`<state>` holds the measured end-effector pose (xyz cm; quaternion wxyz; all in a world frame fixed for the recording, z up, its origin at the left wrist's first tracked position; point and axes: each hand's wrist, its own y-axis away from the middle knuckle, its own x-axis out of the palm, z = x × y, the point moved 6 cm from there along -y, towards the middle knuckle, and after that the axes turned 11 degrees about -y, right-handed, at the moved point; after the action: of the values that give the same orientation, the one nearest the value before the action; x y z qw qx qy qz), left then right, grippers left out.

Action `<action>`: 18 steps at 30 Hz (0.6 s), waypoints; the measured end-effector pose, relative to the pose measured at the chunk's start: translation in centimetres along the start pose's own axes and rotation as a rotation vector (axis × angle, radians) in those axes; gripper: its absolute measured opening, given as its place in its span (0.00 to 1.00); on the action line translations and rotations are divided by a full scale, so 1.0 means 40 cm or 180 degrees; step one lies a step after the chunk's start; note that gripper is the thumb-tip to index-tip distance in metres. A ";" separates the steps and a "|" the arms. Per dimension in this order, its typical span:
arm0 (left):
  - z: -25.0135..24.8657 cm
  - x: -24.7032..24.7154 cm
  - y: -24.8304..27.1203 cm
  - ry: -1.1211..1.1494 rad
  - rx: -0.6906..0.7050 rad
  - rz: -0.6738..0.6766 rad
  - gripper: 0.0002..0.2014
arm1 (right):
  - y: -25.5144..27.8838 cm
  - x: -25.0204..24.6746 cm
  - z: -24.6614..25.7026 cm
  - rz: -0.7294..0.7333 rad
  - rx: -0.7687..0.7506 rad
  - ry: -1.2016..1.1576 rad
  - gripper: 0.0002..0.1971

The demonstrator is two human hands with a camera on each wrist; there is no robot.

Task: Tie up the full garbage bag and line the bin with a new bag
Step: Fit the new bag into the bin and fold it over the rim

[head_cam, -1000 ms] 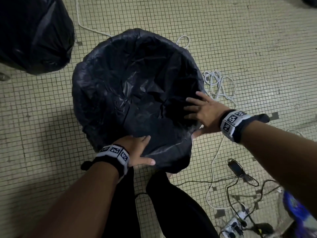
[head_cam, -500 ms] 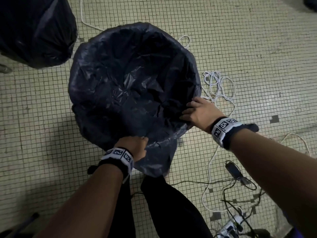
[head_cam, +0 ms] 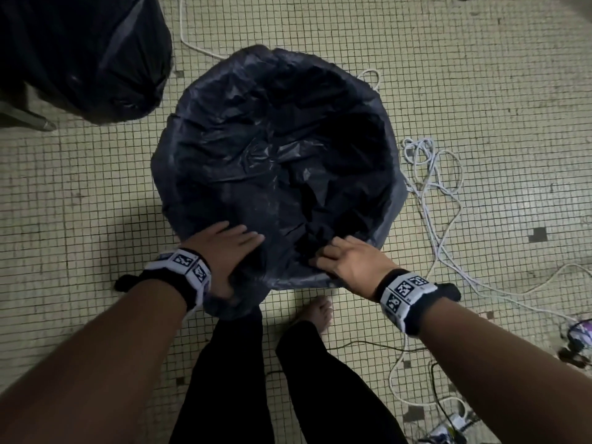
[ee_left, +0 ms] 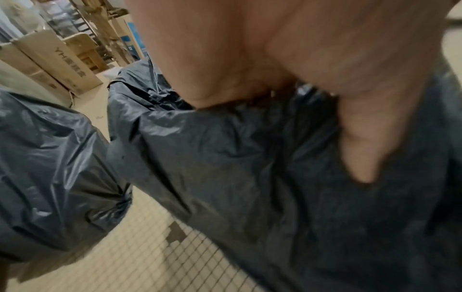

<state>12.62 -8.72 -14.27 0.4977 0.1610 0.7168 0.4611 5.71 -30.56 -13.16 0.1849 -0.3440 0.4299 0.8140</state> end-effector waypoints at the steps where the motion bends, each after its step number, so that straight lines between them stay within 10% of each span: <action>1: -0.022 -0.007 -0.008 0.0118 0.0123 -0.0039 0.62 | -0.002 -0.002 -0.007 0.0083 -0.0019 -0.0001 0.28; 9: -0.082 0.023 -0.064 0.0206 0.0066 -0.0172 0.26 | 0.015 -0.021 -0.072 0.0428 0.0214 -0.0015 0.33; 18: 0.076 0.037 -0.016 -0.0024 0.0242 0.0061 0.35 | -0.021 -0.037 0.002 -0.0038 -0.0122 -0.0124 0.21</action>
<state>14.71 -6.50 -15.86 0.4894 0.1884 0.7304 0.4376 7.21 -30.02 -12.52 0.1915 -0.3342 0.4085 0.8275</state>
